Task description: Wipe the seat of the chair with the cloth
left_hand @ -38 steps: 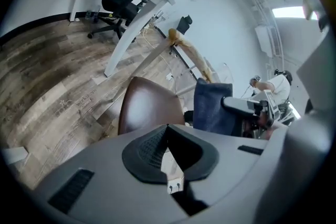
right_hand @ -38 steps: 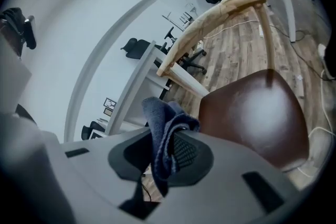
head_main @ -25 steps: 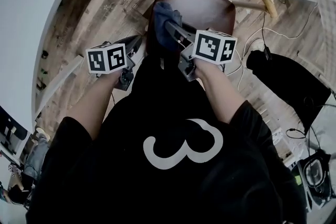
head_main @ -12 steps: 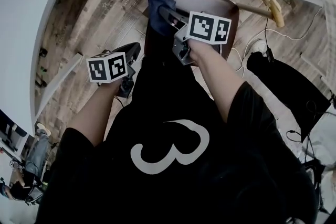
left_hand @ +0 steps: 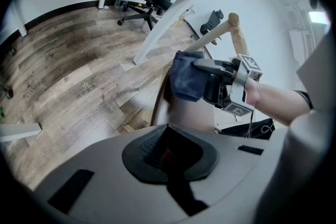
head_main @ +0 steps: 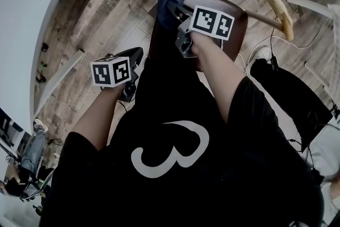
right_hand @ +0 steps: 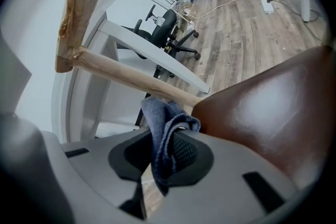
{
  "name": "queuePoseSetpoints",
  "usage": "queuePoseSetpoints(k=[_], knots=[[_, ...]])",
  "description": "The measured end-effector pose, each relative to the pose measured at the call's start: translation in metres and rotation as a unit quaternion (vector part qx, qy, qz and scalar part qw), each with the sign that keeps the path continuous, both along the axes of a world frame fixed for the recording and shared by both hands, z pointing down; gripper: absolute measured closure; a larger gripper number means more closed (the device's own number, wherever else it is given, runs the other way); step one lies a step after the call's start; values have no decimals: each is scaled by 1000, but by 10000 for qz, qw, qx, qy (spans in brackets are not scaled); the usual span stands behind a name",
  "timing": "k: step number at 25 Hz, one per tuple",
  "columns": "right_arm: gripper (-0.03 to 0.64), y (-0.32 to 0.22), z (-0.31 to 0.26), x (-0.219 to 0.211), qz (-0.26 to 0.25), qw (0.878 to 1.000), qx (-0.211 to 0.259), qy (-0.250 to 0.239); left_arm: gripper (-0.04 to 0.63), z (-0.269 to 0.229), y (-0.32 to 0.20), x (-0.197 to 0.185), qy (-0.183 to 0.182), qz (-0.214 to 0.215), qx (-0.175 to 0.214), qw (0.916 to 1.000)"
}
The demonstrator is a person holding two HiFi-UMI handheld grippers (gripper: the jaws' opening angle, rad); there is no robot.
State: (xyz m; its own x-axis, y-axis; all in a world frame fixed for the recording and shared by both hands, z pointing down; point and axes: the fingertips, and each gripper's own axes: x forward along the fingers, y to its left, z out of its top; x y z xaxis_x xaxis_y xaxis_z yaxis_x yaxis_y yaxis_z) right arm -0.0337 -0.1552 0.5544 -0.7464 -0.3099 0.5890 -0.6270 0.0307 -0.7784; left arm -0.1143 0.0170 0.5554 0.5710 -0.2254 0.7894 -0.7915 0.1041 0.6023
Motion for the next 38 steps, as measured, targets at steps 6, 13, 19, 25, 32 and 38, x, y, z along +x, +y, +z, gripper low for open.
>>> queuePoseSetpoints(k=[6,13,19,25,32,38], knots=[[554,4,23,14,-284,9982,142,512,583,5,11,-6,-101,-81,-86,9999],[554,0,36,30,-395,9951,238,874,583,8,12,-1,-126,-118,-149,9997],[554,-3,48,54,-481,9892,342,1339,583,10,4,-3,-148,-17,-155,9998],[554,1,50,96,-242,9862,338,1605,583,13,4,1,-162,46,-207,9996],[554,11,53,149,-2,9799,300,1972,583,15,-3,11,-135,201,-241,9994],[554,18,57,201,246,9721,229,2321,583,15,-7,23,-119,403,-252,9988]])
